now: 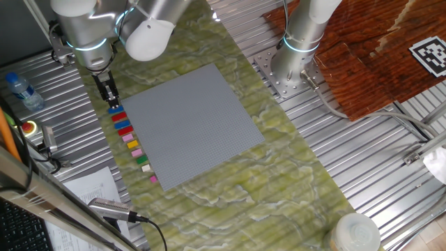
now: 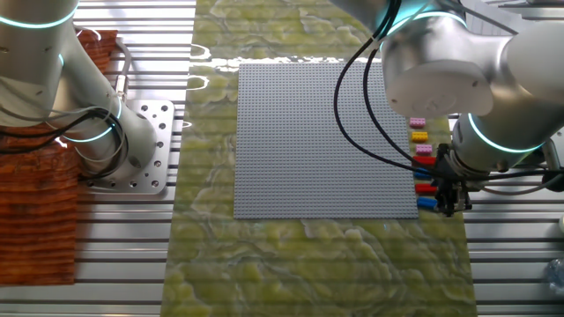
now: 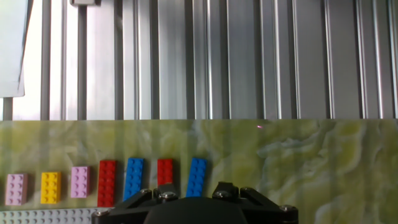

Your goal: Stack small Lego blocks randomly, one at a time

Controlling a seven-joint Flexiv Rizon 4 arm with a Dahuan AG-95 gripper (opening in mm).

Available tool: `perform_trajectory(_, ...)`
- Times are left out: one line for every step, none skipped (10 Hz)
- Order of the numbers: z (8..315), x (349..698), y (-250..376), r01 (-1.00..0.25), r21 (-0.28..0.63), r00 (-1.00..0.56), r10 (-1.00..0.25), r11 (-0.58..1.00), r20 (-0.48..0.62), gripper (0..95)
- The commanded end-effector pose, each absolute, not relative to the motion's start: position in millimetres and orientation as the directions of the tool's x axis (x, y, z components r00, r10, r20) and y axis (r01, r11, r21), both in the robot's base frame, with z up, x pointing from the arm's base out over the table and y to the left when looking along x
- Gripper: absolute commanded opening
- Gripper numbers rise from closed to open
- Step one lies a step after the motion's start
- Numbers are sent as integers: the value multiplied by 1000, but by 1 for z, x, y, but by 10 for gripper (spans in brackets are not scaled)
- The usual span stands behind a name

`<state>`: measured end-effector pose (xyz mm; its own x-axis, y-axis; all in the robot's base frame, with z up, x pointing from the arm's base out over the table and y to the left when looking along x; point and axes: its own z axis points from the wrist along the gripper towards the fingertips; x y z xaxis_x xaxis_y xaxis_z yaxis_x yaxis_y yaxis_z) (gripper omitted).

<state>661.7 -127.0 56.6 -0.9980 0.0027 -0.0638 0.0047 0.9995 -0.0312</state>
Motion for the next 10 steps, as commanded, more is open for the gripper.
perform_trajectory(56,662,-127,5,-30,-998,3,1000,-63,380)
perform_trajectory(56,662,-127,5,-30,-998,3,1000,-63,380)
perform_trajectory(56,662,-127,5,-30,-998,3,1000,-63,380)
perform_trajectory(56,662,-127,5,-30,-998,3,1000,-63,380)
perform_trajectory(56,662,-127,5,-30,-998,3,1000,-63,380)
perform_trajectory(104,636,-98,21,-31,-999,20,999,-41,380)
perform_trajectory(103,636,-98,19,-31,-999,18,999,-46,380)
perform_trajectory(103,636,-98,16,-31,-999,15,999,-46,380)
perform_trajectory(103,636,-98,20,-32,-999,19,999,-43,380)
perform_trajectory(101,636,-99,25,-34,-999,23,999,-44,380)
